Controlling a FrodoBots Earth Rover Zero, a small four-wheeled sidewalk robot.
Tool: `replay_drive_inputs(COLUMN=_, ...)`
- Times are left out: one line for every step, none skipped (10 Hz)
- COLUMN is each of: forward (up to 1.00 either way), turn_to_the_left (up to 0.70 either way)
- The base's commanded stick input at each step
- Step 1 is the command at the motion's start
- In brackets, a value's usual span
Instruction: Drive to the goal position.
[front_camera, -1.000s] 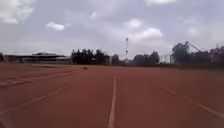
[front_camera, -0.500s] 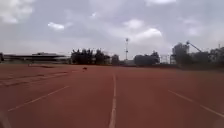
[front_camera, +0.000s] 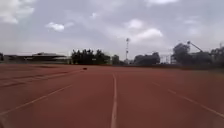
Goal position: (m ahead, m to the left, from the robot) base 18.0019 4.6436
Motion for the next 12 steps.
replay_drive_inputs(forward=0.45, turn_to_the_left=0.00)
replay_drive_inputs(forward=0.45, turn_to_the_left=0.00)
replay_drive_inputs(forward=0.45, turn_to_the_left=0.00)
replay_drive_inputs(forward=0.45, turn_to_the_left=0.00)
replay_drive_inputs(forward=0.45, turn_to_the_left=0.00)
replay_drive_inputs(forward=0.45, turn_to_the_left=0.00)
replay_drive_inputs(forward=0.45, turn_to_the_left=0.00)
replay_drive_inputs(forward=0.45, turn_to_the_left=0.00)
replay_drive_inputs(forward=0.45, turn_to_the_left=0.00)
replay_drive_inputs(forward=0.45, turn_to_the_left=0.00)
replay_drive_inputs(forward=0.45, turn_to_the_left=0.00)
replay_drive_inputs(forward=0.45, turn_to_the_left=0.00)
